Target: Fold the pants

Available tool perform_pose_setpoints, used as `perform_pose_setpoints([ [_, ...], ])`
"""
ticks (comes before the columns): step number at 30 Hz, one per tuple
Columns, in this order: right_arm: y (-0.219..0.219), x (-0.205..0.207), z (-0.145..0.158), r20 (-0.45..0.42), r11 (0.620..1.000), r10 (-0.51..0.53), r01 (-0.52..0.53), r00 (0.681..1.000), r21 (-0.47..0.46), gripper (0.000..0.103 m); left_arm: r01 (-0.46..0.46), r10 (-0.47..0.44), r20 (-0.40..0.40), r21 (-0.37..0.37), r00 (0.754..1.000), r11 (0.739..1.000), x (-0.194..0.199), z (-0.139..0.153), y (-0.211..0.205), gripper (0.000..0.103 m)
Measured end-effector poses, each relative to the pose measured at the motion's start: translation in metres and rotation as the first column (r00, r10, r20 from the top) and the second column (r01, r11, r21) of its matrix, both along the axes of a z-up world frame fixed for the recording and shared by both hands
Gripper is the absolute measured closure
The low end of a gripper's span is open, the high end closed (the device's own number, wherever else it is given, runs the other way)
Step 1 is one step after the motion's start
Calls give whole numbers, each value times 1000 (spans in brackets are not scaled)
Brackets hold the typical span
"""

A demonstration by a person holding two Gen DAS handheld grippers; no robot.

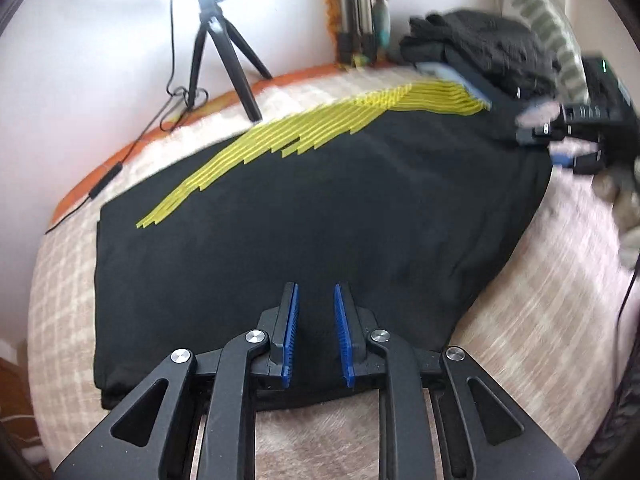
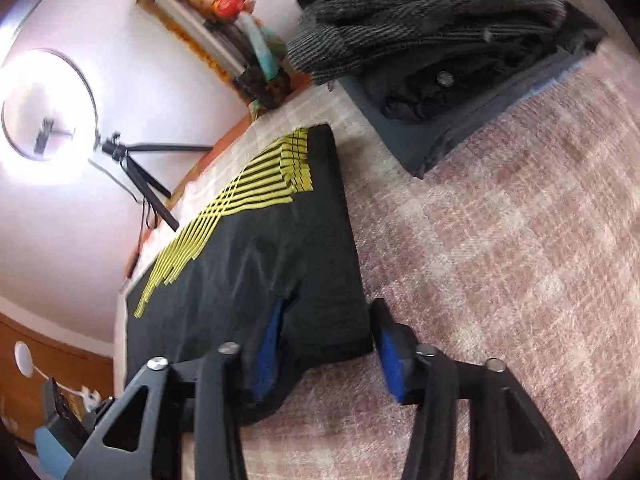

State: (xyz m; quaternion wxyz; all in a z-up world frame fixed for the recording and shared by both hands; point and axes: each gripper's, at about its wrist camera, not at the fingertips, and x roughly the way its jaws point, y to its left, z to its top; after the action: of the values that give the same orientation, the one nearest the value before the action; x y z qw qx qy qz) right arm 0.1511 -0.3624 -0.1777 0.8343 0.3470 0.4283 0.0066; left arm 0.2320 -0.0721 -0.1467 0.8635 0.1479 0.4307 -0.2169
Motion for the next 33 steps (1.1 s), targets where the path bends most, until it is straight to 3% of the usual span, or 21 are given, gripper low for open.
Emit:
perform_pose_setpoints([
  [4, -6, -3, 1, 3, 999, -28, 28, 1000, 18, 37, 53, -52, 27, -43, 998, 998, -3, 22, -22, 84],
  [8, -19, -10, 10, 26, 998, -56, 56, 998, 1, 37, 161, -158, 40, -77, 987, 984, -15, 34, -62, 67],
  [12, -34, -21, 28, 71, 996, -78, 81, 994, -40, 37, 261, -258, 48, -79, 965, 962, -26, 38, -99, 62],
  [18, -61, -31, 43, 101, 993, -104, 109, 989, -39, 37, 384, -380, 74, -49, 922, 922, -33, 45, -158, 61],
  [26, -89, -36, 45, 106, 988, -125, 114, 987, 102, 35, 517, -523, 73, 85, 849, 851, -38, 27, -236, 57],
  [29, -94, -32, 39, 88, 984, -115, 101, 989, 144, 35, 520, -525, 18, 121, 851, 846, -27, 7, -249, 57],
  [33, -91, -21, 38, 91, 988, -75, 62, 993, 141, 35, 493, -495, -23, 143, 869, 858, -12, -14, -251, 57],
])
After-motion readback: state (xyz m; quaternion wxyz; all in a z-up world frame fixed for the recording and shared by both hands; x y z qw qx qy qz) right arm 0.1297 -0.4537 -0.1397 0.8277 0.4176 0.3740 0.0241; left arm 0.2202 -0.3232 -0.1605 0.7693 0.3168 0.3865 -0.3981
